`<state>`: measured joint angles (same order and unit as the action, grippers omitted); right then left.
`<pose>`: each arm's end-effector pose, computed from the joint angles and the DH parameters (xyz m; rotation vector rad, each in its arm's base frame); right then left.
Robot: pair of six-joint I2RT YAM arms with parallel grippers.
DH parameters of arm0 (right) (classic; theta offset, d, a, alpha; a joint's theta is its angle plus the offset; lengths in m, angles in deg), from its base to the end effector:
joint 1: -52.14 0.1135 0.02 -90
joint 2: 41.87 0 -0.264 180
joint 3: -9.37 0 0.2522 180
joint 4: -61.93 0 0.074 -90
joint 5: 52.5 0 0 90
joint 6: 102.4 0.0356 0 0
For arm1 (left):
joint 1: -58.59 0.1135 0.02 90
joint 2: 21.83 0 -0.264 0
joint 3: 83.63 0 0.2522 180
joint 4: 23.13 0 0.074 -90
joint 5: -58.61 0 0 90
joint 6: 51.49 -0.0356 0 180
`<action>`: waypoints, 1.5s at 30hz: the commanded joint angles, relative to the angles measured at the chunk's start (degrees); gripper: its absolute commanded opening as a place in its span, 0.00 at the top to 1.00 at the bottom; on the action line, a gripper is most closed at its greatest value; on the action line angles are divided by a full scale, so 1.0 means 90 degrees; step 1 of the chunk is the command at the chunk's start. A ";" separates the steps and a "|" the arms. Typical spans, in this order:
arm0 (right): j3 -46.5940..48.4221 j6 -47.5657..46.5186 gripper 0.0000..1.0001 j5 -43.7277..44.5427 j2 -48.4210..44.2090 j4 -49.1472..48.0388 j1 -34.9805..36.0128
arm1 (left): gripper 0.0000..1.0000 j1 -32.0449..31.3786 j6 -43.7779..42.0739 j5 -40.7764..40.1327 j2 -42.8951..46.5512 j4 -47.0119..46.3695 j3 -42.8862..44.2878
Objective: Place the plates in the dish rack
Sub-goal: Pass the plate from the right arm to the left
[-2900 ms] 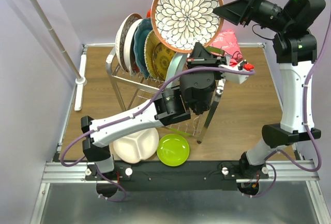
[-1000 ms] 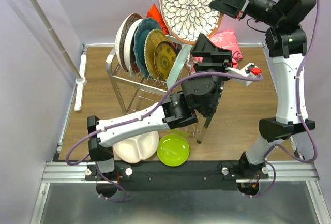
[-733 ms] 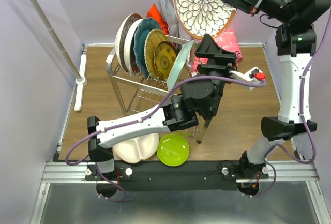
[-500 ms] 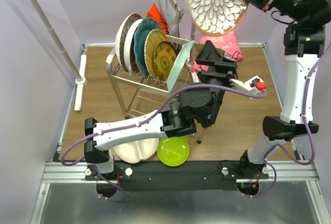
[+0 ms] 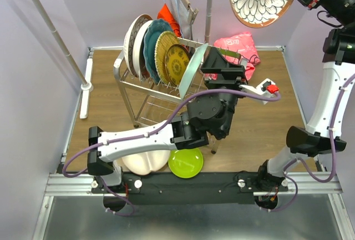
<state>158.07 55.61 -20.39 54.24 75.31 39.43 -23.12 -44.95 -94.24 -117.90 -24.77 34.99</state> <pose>0.2733 -0.0307 0.6351 -0.2086 1.3172 1.2746 0.0837 -0.3548 0.5097 0.8940 1.0951 0.6522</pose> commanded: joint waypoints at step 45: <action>-0.2463 -0.2586 0.99 -0.0062 -0.2037 -0.0583 -0.0980 | 0.20 0.4089 1.4127 0.9816 0.0148 0.4005 0.3534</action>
<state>136.12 31.20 -22.43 38.18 74.04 30.33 13.27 78.97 -10.92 -116.72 8.98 63.47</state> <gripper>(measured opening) 0.073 0.806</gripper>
